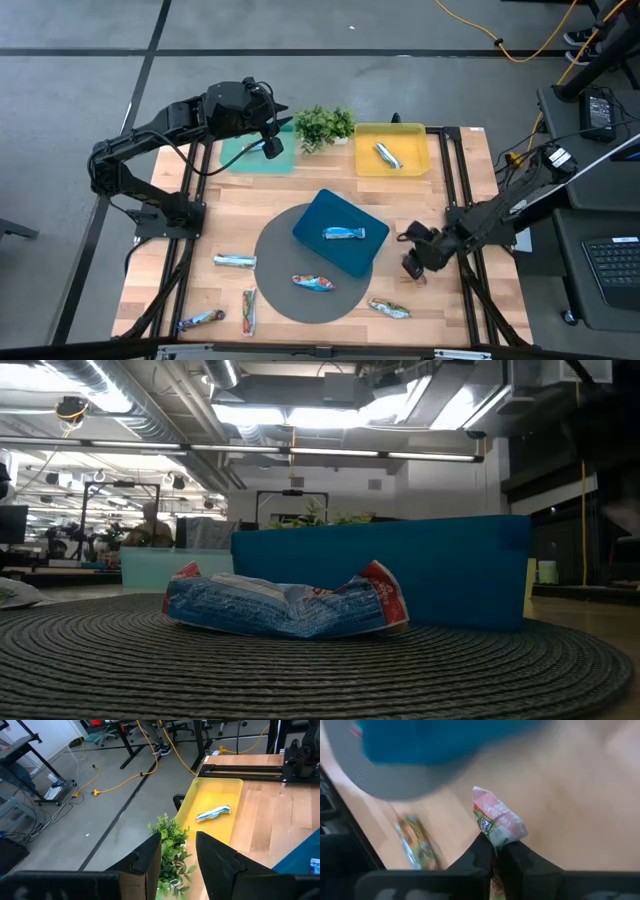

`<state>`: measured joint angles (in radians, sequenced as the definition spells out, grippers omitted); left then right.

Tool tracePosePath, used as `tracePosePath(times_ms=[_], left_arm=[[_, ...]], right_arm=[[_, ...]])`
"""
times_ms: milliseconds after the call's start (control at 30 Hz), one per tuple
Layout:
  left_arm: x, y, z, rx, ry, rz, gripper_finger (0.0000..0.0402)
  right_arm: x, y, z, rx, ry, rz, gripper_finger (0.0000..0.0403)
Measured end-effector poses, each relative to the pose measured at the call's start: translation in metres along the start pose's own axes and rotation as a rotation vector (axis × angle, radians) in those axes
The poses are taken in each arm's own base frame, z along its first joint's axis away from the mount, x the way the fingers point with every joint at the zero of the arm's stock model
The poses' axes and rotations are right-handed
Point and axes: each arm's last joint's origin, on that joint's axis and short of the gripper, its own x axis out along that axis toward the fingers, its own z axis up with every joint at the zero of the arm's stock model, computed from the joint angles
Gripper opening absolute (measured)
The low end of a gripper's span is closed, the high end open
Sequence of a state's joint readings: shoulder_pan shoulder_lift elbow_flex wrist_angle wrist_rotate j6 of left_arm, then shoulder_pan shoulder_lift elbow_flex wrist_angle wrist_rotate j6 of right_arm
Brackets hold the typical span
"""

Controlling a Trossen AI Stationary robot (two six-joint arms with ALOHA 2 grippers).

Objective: Pick and place Granola Bars by type
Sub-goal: Put the right red granola bar into the green bin

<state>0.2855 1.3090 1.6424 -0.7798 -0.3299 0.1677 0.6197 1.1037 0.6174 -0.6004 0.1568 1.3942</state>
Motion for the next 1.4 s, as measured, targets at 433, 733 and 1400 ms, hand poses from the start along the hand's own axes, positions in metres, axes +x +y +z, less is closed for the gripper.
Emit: tracePosePath(times_ms=[433,733,1400], left_arm=[[0.003,-0.003,-0.001,-0.051,0.011,-0.052,0.0116],[0.012,-0.007,-0.002,0.007,0.027,-0.078,0.0116],[0.046,-0.021,0.006,0.020,-0.042,-0.201,0.0116]], right_arm=[[-0.087,0.023,0.090,-0.349,-0.460,-0.014,0.0034],[-0.120,0.018,0.156,-0.479,-0.796,-0.022,0.0023],[-0.141,-0.016,0.250,-0.679,-1.165,0.281,0.0031]])
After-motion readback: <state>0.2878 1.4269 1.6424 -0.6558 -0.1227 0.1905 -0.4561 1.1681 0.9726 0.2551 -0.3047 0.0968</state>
